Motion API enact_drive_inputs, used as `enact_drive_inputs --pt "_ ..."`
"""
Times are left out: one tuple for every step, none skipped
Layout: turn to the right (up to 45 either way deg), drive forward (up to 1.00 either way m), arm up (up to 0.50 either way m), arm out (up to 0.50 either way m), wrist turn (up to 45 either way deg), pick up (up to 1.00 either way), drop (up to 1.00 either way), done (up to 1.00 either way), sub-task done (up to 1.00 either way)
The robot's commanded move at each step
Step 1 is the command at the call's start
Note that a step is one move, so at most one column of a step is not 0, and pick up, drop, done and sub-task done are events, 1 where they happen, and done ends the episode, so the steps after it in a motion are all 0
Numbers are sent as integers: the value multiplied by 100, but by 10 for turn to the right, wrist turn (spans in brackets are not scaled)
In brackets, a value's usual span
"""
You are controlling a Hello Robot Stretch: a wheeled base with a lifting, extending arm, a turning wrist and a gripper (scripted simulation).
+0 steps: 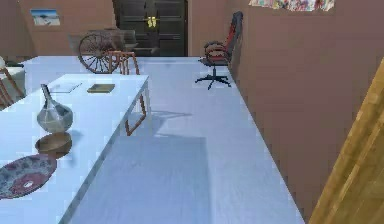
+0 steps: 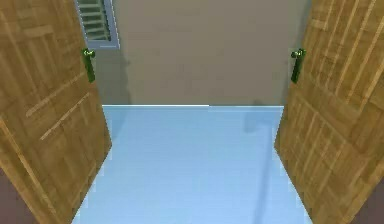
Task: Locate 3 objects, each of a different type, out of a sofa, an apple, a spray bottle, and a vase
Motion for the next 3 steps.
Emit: enact_drive_inputs --pt "-360 0 0 0 0 0 0 0 0" --pt "0 0 0 0 0 0 0 0 100" --pt "450 0 0 0 0 0 0 0 0"
